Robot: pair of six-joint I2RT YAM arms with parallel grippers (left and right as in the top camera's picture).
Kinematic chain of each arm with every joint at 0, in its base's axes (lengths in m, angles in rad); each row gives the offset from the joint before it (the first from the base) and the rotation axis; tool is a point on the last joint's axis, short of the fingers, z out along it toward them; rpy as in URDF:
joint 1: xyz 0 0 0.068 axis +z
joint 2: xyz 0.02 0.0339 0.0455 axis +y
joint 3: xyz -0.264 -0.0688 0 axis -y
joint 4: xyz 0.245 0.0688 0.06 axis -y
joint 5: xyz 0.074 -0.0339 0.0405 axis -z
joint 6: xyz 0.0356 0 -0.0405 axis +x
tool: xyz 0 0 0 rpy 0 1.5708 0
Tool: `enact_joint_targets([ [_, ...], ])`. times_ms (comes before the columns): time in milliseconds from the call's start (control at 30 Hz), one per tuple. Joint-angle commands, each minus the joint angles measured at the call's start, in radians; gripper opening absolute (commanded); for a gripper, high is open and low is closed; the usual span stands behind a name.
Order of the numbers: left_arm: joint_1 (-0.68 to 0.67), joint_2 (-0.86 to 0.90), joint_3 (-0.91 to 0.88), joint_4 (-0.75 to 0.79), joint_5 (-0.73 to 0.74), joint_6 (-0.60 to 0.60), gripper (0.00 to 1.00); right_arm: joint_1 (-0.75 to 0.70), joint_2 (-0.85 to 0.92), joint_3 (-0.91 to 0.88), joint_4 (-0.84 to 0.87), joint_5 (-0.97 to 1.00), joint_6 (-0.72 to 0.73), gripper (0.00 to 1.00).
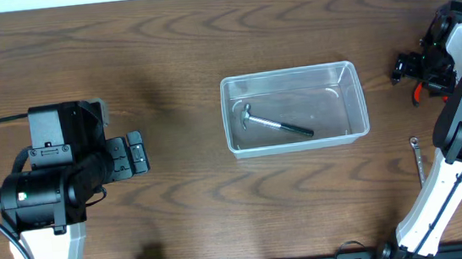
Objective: Pack container
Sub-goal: 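Close the right gripper on one pliers handle and lift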
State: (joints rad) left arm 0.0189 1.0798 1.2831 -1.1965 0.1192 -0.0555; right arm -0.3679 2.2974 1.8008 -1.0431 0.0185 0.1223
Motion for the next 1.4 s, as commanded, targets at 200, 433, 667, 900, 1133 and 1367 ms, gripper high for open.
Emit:
enact_joint_targets([
  [200,0.005,-0.002,0.013,0.0,-0.016,-0.009,0.98,-0.004,0.036,0.002,-0.007,0.007,0.012,0.99],
  [433,0.005,-0.002,0.013,0.0,-0.016,-0.009,0.98,-0.004,0.053,0.001,-0.013,0.007,0.012,0.99],
  [667,0.005,-0.002,0.013,0.0,-0.016,-0.009,0.98,-0.004,0.053,0.001,-0.008,0.007,0.013,0.99],
  [900,0.005,-0.002,0.013,0.0,-0.016,-0.009,0.98,-0.004,0.053,0.001,0.0,0.0,0.031,0.96],
  [1133,0.005,-0.002,0.013,0.0,-0.016,-0.009,0.98,-0.004,0.053,0.001,0.011,-0.001,0.052,0.67],
  [1367,0.005,-0.002,0.013,0.0,-0.016,-0.009,0.98,-0.004,0.053,0.001,0.013,-0.002,0.091,0.53],
])
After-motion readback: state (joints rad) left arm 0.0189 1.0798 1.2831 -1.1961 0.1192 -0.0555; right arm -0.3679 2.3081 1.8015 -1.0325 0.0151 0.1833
